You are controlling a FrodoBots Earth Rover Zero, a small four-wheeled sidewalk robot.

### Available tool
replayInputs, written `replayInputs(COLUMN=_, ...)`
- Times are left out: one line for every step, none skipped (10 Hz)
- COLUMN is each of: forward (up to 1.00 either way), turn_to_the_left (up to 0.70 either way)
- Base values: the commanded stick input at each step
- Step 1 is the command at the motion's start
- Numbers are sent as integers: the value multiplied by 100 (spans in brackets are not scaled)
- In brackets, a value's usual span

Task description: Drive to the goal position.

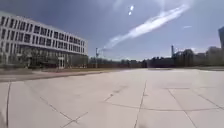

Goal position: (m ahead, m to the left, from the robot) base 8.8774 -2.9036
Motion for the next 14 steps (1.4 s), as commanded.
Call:
replayInputs(forward=70, turn_to_the_left=-1)
replayInputs(forward=70, turn_to_the_left=-1)
replayInputs(forward=70, turn_to_the_left=-1)
replayInputs(forward=70, turn_to_the_left=-1)
replayInputs(forward=70, turn_to_the_left=-1)
replayInputs(forward=70, turn_to_the_left=-1)
replayInputs(forward=70, turn_to_the_left=-1)
replayInputs(forward=70, turn_to_the_left=-2)
replayInputs(forward=70, turn_to_the_left=-2)
replayInputs(forward=70, turn_to_the_left=-2)
replayInputs(forward=70, turn_to_the_left=-3)
replayInputs(forward=70, turn_to_the_left=-2)
replayInputs(forward=70, turn_to_the_left=-23)
replayInputs(forward=70, turn_to_the_left=-31)
